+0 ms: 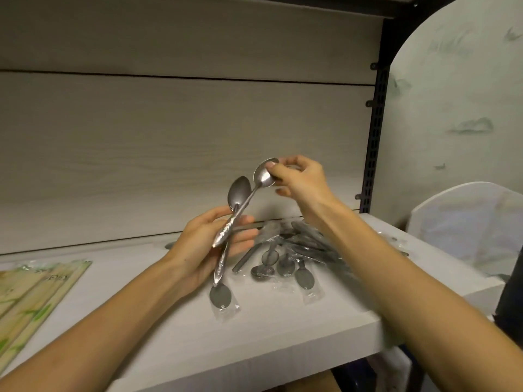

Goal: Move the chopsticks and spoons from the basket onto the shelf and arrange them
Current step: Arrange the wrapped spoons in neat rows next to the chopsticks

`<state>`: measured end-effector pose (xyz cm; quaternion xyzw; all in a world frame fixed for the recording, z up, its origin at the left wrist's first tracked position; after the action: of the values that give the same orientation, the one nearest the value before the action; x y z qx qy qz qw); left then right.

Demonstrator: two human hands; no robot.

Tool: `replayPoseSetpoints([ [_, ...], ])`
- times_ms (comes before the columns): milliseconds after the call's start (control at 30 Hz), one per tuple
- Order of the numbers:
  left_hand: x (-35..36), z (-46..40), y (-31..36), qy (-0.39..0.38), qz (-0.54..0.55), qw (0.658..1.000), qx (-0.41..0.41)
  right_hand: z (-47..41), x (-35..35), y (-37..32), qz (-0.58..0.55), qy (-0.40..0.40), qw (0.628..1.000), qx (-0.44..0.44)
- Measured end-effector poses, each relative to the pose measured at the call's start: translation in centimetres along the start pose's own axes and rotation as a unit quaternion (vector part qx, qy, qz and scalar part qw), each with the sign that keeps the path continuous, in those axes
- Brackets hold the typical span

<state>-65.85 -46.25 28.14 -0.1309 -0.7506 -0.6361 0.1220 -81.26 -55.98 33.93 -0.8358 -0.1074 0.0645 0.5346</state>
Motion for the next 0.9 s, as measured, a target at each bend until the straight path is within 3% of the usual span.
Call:
replayPoseSetpoints([
  [133,-0.3,0.2,0.6,-0.031,0.047,0.998,-0.021,0.5,1.3,2.2,0.051,-0.074,0.996,0.025],
  [300,-0.1,0.2,0.5,-0.030,-0.006,0.999,-0.043,0.8,1.7,2.4,0.037,-0.118,0.992,-0.005],
  [433,0.2,0.4,-0.1,-0.025,-0.077,0.995,-0.057,1.2,2.1,2.9,0.062,-0.105,0.992,-0.023],
  [600,-0.1,0.3,-0.3,0.034,-0.169,0.985,-0.030,1.6,1.7,3.2,0.115,-0.115,0.986,-0.039],
  [900,0.2,-1.0,1.2,0.139,-0.135,0.980,0.051,-0.5,-7.2,1.9,0.227,0.026,0.973,-0.044],
])
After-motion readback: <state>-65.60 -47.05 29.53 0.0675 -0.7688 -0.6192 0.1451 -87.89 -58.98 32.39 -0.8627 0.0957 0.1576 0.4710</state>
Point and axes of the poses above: each hand's wrist, its own z-axis away from the middle knuckle, its own x-axis out of the palm, y = z × x, the point moved 2 cm from there along -z, towards the middle knuckle, and after that the axes turned 4 degrees about -y, right-handed, at the moved point
